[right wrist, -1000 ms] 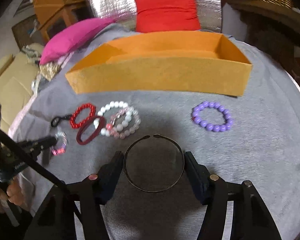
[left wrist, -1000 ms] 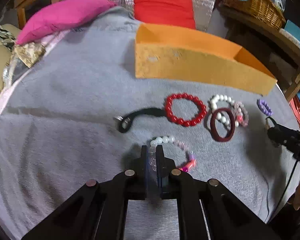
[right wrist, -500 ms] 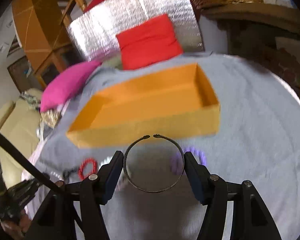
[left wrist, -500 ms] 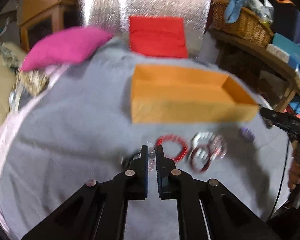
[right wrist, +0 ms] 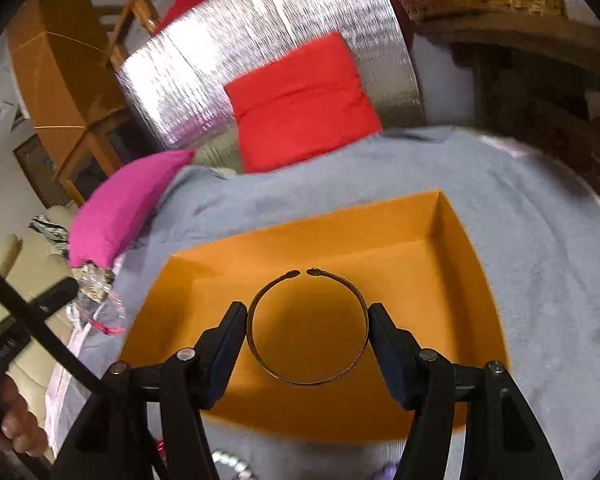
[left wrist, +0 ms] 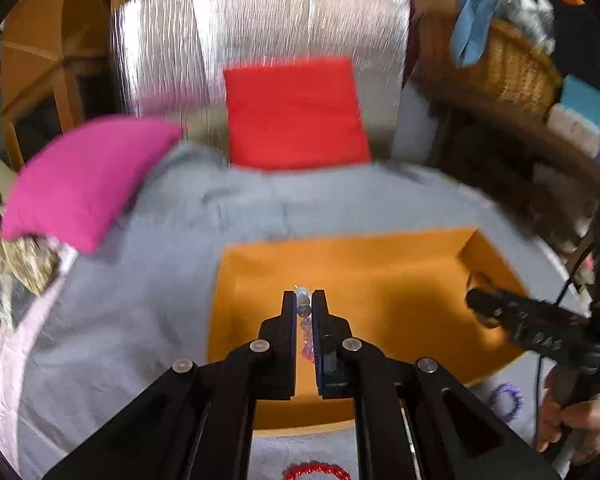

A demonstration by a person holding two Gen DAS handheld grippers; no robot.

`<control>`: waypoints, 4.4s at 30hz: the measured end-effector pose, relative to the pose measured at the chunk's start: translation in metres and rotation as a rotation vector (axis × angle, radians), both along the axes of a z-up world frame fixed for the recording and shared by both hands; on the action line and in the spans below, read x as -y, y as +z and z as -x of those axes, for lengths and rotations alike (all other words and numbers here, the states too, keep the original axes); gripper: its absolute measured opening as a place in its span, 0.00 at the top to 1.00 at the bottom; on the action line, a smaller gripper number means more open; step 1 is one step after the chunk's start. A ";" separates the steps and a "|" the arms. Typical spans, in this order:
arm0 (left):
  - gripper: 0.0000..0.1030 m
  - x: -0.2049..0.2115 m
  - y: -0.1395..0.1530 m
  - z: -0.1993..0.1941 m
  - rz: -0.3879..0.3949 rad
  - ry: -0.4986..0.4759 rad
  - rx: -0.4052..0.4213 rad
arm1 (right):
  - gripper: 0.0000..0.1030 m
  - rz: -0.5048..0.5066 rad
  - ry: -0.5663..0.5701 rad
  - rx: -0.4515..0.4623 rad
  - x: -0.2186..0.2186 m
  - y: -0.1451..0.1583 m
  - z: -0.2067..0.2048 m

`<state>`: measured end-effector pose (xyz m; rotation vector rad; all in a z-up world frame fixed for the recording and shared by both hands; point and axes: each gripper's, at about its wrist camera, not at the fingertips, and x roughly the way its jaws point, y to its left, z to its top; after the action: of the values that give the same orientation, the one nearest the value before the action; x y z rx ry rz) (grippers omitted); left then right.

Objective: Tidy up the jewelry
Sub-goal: 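Lower the bangle into the orange box and open the right tool while the left tool drops its bracelet in, then withdraw both tools from the box toward the remaining bracelets, then grasp the large white bead bracelet with the left tool while the right tool grasps the purple bead bracelet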

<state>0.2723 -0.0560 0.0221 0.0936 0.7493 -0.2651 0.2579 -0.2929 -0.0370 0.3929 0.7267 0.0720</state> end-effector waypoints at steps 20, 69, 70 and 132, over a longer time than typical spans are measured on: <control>0.93 0.003 -0.081 0.001 0.001 -0.018 -0.302 | 0.36 0.102 0.083 -0.285 -0.011 -0.057 -0.023; 0.64 -0.021 -0.099 0.127 0.084 -0.169 -0.196 | 0.41 -0.073 -0.071 -0.279 0.064 -0.065 0.116; 0.64 -0.018 -0.099 0.126 0.078 -0.175 -0.188 | 0.42 -0.046 -0.067 -0.278 0.059 -0.066 0.112; 0.91 0.047 -0.093 0.114 0.115 -0.329 -0.185 | 0.79 0.015 -0.009 -0.236 0.055 -0.053 0.124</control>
<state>0.1580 -0.1025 -0.0711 0.0839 0.8997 -0.6359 0.1343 -0.3475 -0.0901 0.3941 0.9579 0.0112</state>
